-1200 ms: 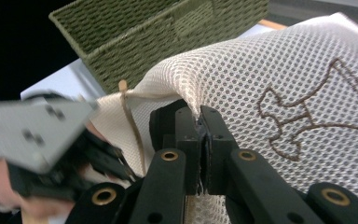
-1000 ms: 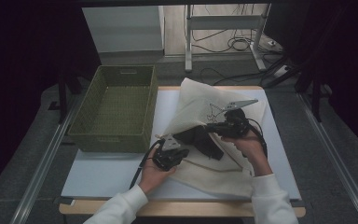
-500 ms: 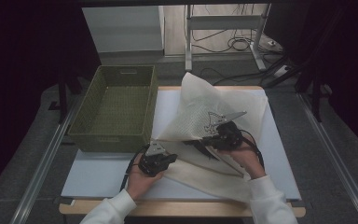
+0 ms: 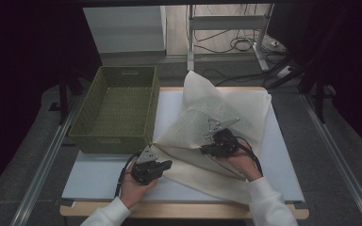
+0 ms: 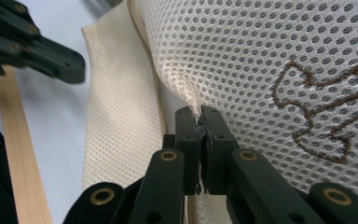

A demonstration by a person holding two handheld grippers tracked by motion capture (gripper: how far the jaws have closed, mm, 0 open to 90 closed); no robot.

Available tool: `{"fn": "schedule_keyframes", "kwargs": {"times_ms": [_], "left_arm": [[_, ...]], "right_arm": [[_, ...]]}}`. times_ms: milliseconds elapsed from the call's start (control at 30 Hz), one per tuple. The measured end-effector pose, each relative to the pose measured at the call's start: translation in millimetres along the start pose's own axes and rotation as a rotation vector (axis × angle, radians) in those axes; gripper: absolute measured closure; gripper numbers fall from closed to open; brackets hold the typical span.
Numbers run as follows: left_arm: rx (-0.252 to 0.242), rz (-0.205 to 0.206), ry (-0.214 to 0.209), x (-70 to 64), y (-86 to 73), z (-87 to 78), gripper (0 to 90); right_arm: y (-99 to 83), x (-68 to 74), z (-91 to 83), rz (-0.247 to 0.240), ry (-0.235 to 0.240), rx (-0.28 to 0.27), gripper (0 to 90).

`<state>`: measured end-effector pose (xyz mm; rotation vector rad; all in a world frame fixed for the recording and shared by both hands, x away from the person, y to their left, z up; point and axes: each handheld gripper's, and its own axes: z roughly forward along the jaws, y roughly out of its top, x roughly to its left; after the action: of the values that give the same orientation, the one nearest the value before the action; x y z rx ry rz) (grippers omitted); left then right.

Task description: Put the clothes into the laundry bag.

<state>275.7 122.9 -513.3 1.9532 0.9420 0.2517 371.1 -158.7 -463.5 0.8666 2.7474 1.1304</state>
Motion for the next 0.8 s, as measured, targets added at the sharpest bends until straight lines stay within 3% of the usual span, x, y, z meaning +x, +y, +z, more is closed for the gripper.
{"fn": "schedule_keyframes", "kwargs": {"times_ms": [167,567,667,800], "left_arm": [[0.002,-0.020,-0.007,0.4,-6.4,-6.2,89.8],[-0.005,-0.017,-0.001,1.5,-9.0,-9.1,82.6],[-0.007,-0.012,0.008,1.4,-9.0,-7.5,76.2],[-0.002,0.000,0.035,0.1,-10.1,-4.6,59.8]], "right_arm": [[-8.3,-2.0,8.2,0.008,0.013,0.021,86.5],[-12.4,-0.5,18.1,-0.007,0.008,0.046,86.3],[-12.9,-0.6,21.4,-0.012,0.006,0.059,86.3],[-15.3,-1.4,25.5,-0.005,0.009,0.077,86.3]]}}
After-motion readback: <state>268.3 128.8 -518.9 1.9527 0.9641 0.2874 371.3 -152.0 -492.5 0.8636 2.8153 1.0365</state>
